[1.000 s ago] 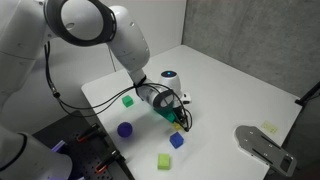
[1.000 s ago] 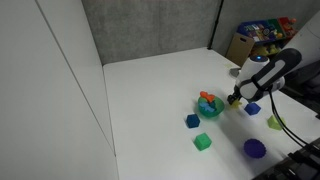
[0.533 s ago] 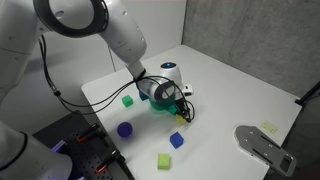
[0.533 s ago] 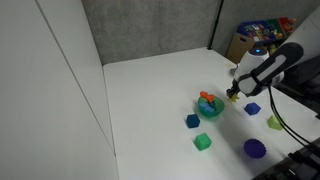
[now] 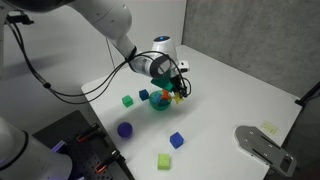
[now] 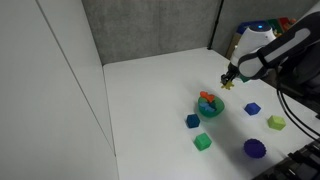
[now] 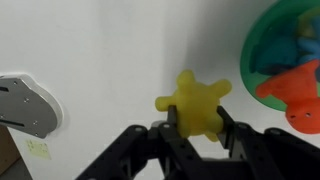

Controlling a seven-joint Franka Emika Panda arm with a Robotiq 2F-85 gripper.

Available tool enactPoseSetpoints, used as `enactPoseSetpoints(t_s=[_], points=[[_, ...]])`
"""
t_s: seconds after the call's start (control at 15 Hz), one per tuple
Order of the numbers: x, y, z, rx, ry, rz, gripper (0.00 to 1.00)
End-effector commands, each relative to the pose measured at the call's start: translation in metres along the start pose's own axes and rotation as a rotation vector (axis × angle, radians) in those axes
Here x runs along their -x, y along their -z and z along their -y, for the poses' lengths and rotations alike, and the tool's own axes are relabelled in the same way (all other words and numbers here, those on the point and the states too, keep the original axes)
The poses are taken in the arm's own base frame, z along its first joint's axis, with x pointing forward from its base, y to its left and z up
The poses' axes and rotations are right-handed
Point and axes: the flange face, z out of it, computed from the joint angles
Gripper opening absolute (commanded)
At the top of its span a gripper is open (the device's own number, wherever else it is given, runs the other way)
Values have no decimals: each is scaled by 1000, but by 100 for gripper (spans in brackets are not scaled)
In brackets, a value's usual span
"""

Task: Put the yellow toy in the green bowl

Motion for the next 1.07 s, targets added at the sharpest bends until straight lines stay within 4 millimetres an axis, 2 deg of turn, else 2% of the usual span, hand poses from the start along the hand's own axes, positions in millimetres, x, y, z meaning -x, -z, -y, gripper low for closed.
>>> enactPoseSetpoints(t_s=[0.0,0.13,0.33,0.67,1.0], points=[[15,39,16,-34,9,30,15],[21,48,27,-59,17,50,15],[32,50,47,-99,40,62,15],[44,35,80,-144,71,88,15],[52,19,102,-149,110,77,15]])
